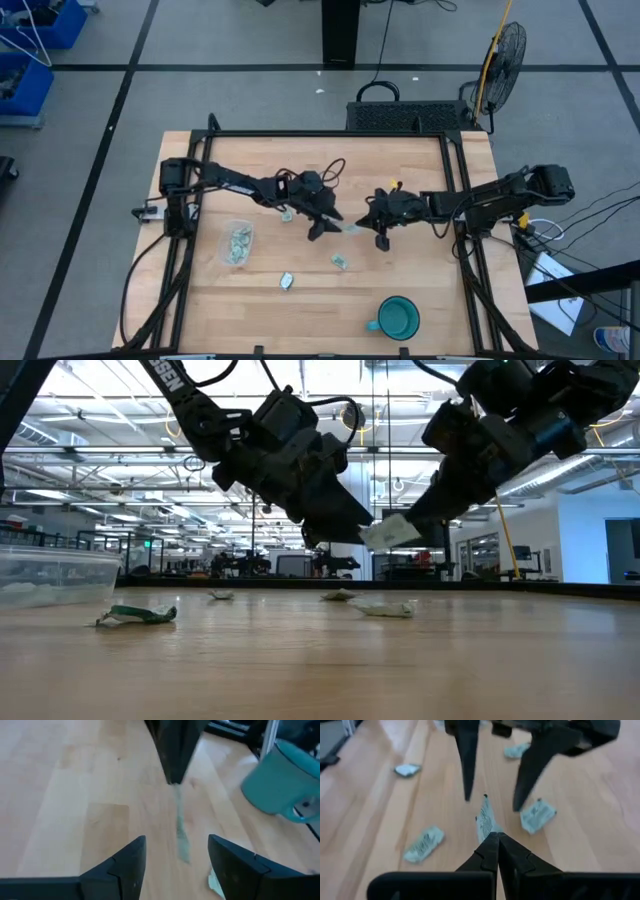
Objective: Pick and place Stevia / Truvia into bins
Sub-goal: Put the light green stevia packet into the transparent bin
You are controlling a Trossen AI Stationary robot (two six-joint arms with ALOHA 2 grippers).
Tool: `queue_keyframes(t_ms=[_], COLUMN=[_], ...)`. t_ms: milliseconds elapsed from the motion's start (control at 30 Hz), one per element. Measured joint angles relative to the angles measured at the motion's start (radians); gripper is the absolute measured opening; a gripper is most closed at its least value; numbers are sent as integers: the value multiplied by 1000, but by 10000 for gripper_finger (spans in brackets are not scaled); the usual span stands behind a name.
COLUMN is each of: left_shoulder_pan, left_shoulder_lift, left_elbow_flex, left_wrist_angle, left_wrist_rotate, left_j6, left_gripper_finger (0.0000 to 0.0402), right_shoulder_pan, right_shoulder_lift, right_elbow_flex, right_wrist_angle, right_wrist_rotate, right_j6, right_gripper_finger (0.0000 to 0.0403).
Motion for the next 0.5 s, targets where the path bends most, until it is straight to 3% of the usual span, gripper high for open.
queue_keyframes(t_ms=[500], left_shoulder_pan=[-11], left_shoulder_lift=[11], left_elbow_flex=[3], left_wrist_angle=[90], left_wrist_rotate=[10], left_j6=[-79], left_gripper_finger=[218], right_shoulder_pan=[-5], right_shoulder_lift=[0], right_elbow_flex=[0], right_wrist_angle=[143], right_wrist_rotate=[30], right_j6=[26], right_gripper_finger=[0])
